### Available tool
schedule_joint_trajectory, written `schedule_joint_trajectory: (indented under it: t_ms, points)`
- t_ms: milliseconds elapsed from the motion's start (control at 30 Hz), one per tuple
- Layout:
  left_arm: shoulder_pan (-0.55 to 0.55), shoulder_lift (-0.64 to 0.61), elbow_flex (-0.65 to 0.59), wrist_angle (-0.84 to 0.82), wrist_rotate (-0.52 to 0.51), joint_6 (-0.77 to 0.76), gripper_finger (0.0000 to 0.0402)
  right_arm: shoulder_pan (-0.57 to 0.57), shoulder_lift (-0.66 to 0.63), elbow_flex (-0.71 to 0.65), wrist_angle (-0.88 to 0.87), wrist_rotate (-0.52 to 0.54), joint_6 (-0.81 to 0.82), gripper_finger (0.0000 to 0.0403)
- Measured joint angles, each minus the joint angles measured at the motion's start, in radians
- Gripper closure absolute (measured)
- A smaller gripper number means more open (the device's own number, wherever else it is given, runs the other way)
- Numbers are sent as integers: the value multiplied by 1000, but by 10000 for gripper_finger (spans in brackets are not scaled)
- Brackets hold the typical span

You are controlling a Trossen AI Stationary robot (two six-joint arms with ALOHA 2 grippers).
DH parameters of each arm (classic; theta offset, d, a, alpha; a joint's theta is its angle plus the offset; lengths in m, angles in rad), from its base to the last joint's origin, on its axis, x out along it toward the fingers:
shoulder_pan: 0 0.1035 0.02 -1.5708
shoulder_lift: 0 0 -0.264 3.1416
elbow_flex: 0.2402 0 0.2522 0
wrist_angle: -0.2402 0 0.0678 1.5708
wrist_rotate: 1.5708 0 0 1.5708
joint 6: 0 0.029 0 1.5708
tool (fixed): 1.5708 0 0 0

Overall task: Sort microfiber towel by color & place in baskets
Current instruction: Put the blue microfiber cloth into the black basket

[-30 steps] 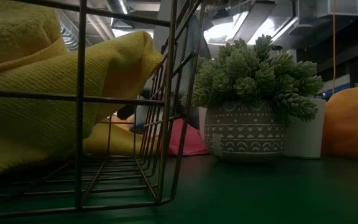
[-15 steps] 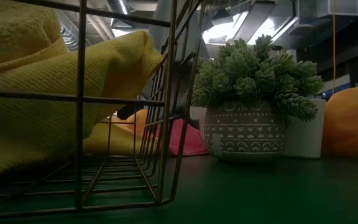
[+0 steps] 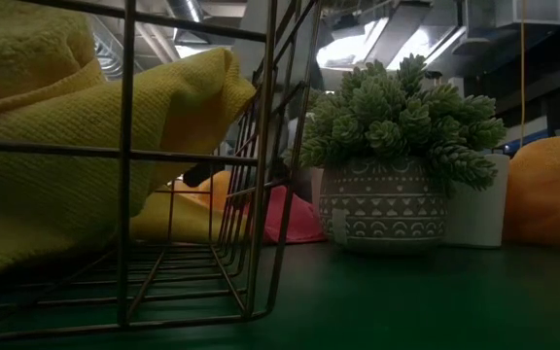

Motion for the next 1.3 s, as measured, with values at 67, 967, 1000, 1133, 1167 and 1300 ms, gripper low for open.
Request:
schedule_joint_trajectory:
  t_ms: [67, 967, 1000, 1133, 1167, 1300]
  points:
    - [0, 0, 0, -7, 5, 0, 401, 0, -1, 0, -9, -40, 9, 201]
    - [0, 0, -1, -9, -2, -18, 363, 0, -8, -1, -21, 125, -20, 381]
    - [0, 0, -1, -14, -14, -18, 358, -1, -11, -1, -30, 126, -20, 378]
    - [0, -1, -1, -70, -66, -18, 337, -30, -47, -1, -87, 124, -20, 390]
    - [0, -1, -1, -93, -76, -18, 331, -44, -63, -1, -106, 124, -20, 394]
    - [0, -1, -1, -193, -100, -18, 311, -116, -128, -1, -180, 139, -21, 389]
